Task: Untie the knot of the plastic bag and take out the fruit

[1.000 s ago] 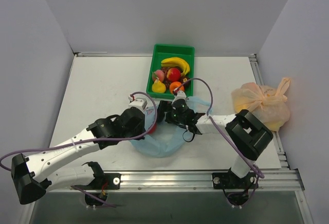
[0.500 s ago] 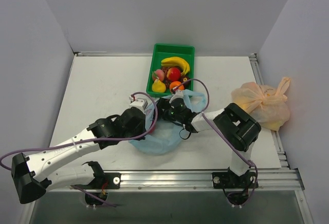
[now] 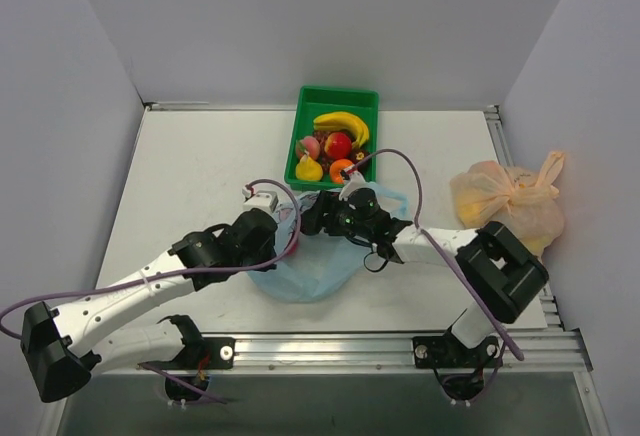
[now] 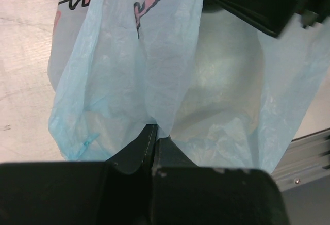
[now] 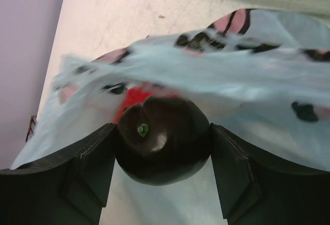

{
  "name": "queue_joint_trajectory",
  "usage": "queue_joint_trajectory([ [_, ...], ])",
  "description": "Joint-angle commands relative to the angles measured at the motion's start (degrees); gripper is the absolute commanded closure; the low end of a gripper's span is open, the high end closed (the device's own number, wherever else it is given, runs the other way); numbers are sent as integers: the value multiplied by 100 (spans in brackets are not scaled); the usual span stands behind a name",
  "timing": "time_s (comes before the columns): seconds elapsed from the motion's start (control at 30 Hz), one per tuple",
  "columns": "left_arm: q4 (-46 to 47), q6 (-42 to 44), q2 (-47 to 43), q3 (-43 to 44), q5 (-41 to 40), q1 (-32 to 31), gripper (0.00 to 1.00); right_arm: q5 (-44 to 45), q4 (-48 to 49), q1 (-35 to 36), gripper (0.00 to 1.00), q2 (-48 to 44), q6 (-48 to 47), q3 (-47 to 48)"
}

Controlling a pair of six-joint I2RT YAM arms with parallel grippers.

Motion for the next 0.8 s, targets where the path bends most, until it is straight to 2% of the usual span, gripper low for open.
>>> queue_joint_trajectory([
  [0.0, 27, 146, -34, 227, -177, 292, 100, -488, -886, 23, 81, -812, -461, -33],
  [0.23, 10, 349, -104, 192, 51, 715, 100, -1639, -2994, 15, 83, -1930, -1524, 370],
  [0.4, 18, 332, -165, -10, 385, 724, 100, -1903, -3753, -432, 82, -2459, -2026, 1187],
  [0.53, 27, 323, -323, -168, 561, 724, 100, -1896, -4044, -951, 81, -2205, -2386, 2163],
  [0.63, 19, 314, -508, -238, 649, 724, 100, -1825, -4123, -1355, 77, -1626, -2589, 2962],
  [0.77, 62, 366, -649, -300, 886, 724, 100, -1711, -4123, -1769, 77, -415, -2624, 3798],
])
